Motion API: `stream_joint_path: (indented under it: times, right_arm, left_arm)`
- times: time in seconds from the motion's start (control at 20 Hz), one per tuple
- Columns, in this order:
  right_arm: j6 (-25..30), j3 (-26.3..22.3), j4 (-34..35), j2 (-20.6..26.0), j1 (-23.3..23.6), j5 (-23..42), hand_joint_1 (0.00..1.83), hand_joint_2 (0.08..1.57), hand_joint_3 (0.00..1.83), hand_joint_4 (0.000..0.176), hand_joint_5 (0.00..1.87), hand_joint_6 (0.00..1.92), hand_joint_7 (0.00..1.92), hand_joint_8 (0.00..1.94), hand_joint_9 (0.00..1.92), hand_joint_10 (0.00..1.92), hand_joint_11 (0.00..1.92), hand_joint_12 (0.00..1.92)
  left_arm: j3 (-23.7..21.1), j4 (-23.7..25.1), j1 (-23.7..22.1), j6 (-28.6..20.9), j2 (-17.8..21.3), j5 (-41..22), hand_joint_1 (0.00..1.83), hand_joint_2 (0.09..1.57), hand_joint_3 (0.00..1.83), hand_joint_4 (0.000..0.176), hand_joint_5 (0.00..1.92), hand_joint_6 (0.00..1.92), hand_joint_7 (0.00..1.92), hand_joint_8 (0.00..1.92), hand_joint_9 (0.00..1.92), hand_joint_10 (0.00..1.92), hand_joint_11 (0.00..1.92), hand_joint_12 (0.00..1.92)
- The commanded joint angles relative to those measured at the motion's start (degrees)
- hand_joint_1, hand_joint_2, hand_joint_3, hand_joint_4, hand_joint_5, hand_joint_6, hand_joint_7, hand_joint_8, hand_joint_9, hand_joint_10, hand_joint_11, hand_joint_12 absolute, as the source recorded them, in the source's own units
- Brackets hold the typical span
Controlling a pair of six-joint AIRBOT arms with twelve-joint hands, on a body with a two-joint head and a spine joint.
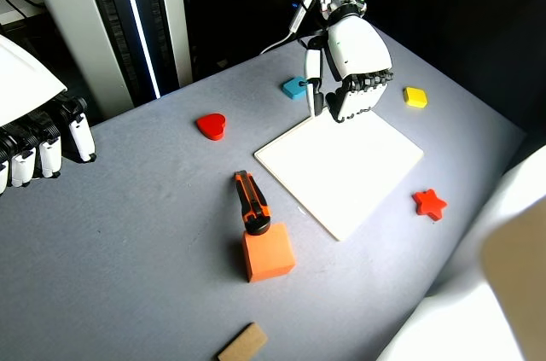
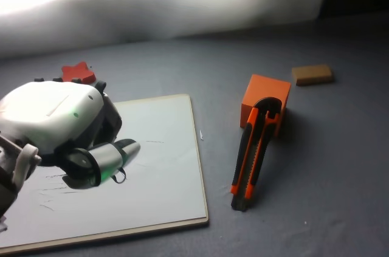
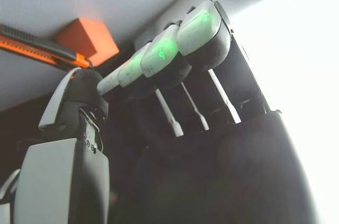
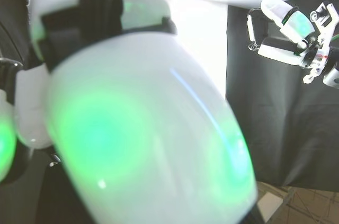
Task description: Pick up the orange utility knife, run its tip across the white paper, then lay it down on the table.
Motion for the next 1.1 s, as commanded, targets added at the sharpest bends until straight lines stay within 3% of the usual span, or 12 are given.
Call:
stream_joint_path:
  times: [0.0, 0.1, 0.4, 0.45, 0.5, 0.55, 0.65, 0.7, 0.8, 0.85, 1.0, 1.05]
  right_arm:
    - [0.1, -0.2, -0.5, 0.3, 0.4, 3.5, 0.15, 1.05, 0.22, 0.0, 0.0, 0.04, 0.01, 0.08, 0.0, 0.12, 0.0, 0.08]
    - [1.1, -0.2, -0.5, -0.2, -0.4, 4.6, 0.19, 1.14, 0.02, 0.0, 0.02, 0.0, 0.03, 0.0, 0.03, 0.03, 0.0, 0.0]
    - [3.6, -0.5, -0.5, -4.6, -0.7, 9.1, 0.22, 1.13, 0.01, 0.0, 0.0, 0.0, 0.04, 0.0, 0.05, 0.03, 0.01, 0.01]
    - [3.6, 0.0, -0.5, -5.8, -1.3, 10.9, 0.4, 1.1, 0.0, 0.0, 0.0, 0.0, 0.01, 0.0, 0.01, 0.01, 0.0, 0.0]
    - [3.5, 0.7, -0.5, -6.8, -1.9, 13.1, 0.92, 1.05, 0.0, 0.0, 0.0, 0.0, 0.0, 0.0, 0.0, 0.0, 0.0, 0.0]
    - [3.2, 1.9, -0.6, -8.3, -3.1, 15.7, 1.05, 1.02, 0.0, 0.0, 0.0, 0.0, 0.0, 0.0, 0.0, 0.0, 0.0, 0.0]
    - [4.3, 5.2, -6.0, -11.4, -5.2, 20.5, 1.09, 1.03, 0.0, 0.0, 0.0, 0.0, 0.0, 0.0, 0.0, 0.0, 0.0, 0.0]
    - [7.3, 6.9, -10.4, -12.7, -5.5, 21.9, 1.07, 1.06, 0.0, 0.0, 0.0, 0.0, 0.0, 0.0, 0.0, 0.0, 0.0, 0.0]
    - [25.3, 12.4, -31.3, -16.5, -3.7, 25.0, 1.04, 1.1, 0.01, 0.0, 0.0, 0.0, 0.0, 0.0, 0.0, 0.0, 0.0, 0.0]
    - [27.3, 13.0, -33.8, -16.9, -3.3, 25.4, 1.04, 1.11, 0.02, 0.0, 0.0, 0.0, 0.0, 0.0, 0.0, 0.0, 0.0, 0.0]
    - [49.1, 19.0, -57.2, -21.9, 0.4, 28.5, 1.06, 1.11, 0.02, 0.0, 0.0, 0.0, 0.0, 0.0, 0.0, 0.0, 0.0, 0.0]
    - [50.5, 19.8, -59.4, -22.8, 0.8, 29.1, 1.06, 1.11, 0.02, 0.0, 0.0, 0.0, 0.0, 0.0, 0.0, 0.0, 0.0, 0.0]
  left_arm:
    - [0.4, 3.3, 0.1, 0.2, 0.1, -4.6, 0.04, 1.15, 0.19, 0.0, 0.0, 0.0, 0.04, 0.04, 0.02, 0.06, 0.0, 0.28]
    - [0.9, 3.3, 0.6, 0.2, 0.0, -4.8, 0.03, 1.24, 0.01, 0.0, 0.0, 0.0, 0.03, 0.0, 0.03, 0.0, 0.0, 0.24]
    - [0.7, -1.0, 3.3, 3.8, -0.1, -10.7, 0.03, 1.26, 0.01, 0.0, 0.0, 0.0, 0.04, 0.0, 0.03, 0.0, 0.0, 0.23]
    - [0.5, -2.4, 3.4, 5.2, -0.1, -11.4, 0.04, 1.25, 0.0, 0.0, 0.0, 0.0, 0.07, 0.01, 0.07, 0.01, 0.0, 0.29]
    - [0.4, -3.3, 3.5, 5.9, -0.1, -11.8, 0.06, 1.25, 0.0, 0.0, 0.0, 0.0, 0.07, 0.01, 0.07, 0.01, 0.0, 0.29]
    - [0.3, -4.7, 3.4, 7.3, -0.1, -12.4, 0.07, 1.25, 0.0, 0.0, 0.0, 0.0, 0.09, 0.01, 0.08, 0.01, 0.0, 0.29]
    - [-0.1, -8.0, 2.8, 9.8, -0.9, -15.1, 0.07, 1.25, 0.0, 0.0, 0.0, 0.0, 0.08, 0.0, 0.08, 0.01, 0.0, 0.31]
    - [-0.1, -8.6, 2.8, 9.8, -1.4, -16.6, 0.08, 1.25, 0.0, 0.0, 0.0, 0.0, 0.08, 0.0, 0.08, 0.0, 0.0, 0.28]
    - [0.4, -9.2, 2.8, 9.3, -2.7, -17.6, 0.05, 1.25, 0.0, 0.0, 0.0, 0.0, 0.09, 0.0, 0.07, 0.0, 0.0, 0.28]
    - [0.5, -9.2, 2.9, 9.1, -2.9, -17.6, 0.05, 1.25, 0.0, 0.0, 0.0, 0.0, 0.09, 0.0, 0.08, 0.0, 0.0, 0.28]
    - [0.6, -10.2, 3.2, 6.8, -3.2, -17.5, 0.06, 1.26, 0.0, 0.0, 0.0, 0.0, 0.07, 0.0, 0.06, 0.0, 0.0, 0.24]
    - [0.6, -10.2, 3.3, 6.1, -3.2, -17.4, 0.06, 1.25, 0.0, 0.0, 0.0, 0.0, 0.08, 0.0, 0.07, 0.01, 0.0, 0.25]
